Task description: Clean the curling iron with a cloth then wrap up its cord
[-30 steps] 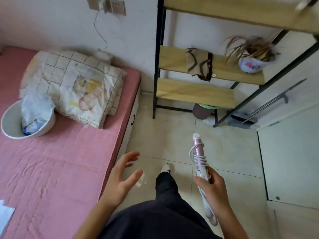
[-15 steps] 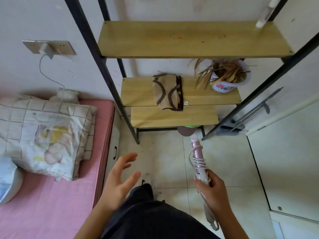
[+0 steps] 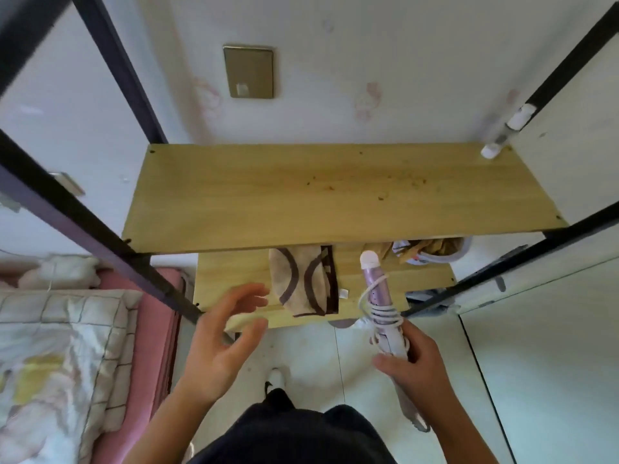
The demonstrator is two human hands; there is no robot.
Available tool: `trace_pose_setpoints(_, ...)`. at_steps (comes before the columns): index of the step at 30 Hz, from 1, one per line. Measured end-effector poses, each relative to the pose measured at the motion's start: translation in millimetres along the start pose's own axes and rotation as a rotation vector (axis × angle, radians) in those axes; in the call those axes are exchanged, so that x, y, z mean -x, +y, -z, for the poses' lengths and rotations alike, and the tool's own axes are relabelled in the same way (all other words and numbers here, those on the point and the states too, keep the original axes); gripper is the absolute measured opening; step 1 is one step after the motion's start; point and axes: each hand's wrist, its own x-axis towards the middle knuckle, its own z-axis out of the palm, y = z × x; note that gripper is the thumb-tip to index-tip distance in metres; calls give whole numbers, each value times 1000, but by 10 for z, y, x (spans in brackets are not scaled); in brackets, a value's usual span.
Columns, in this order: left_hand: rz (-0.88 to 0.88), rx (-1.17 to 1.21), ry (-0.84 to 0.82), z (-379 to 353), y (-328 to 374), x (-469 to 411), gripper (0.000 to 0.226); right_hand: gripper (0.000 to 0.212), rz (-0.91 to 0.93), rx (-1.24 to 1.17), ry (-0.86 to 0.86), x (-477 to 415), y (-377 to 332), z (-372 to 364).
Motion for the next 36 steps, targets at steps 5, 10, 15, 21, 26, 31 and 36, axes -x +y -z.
trace_pose_setpoints(5,-213,-118,-14,73,302,-882,39,35,202,48,-58,-772,-630,297)
trace_pose_setpoints(10,-170,-457,-45,61,255,-1554,55,39,351,340,-151,-1797,-1136,531)
trace_pose_setpoints(15,-182,-569,-20,10,154,-1665,53,55,535,768,-201,-2528,-1354,615)
trace_pose_setpoints(21,-168,-597,16,-35,134,-1678,54,98,667,1113,-299,-2951,-1229,659)
trace_pose_setpoints(26,-145,-624,-1,-47,154,-1677,55,83,774,1079,-254,-2925,-1093,648)
trace_pose_setpoints(31,-154,-623,9,-55,148,-1673,52,74,787,996,-233,-2877,-1128,665)
trace_pose_setpoints(36,-144,-523,89,-49,174,-1642,51,54,836,761,-119,-2839,-1278,775)
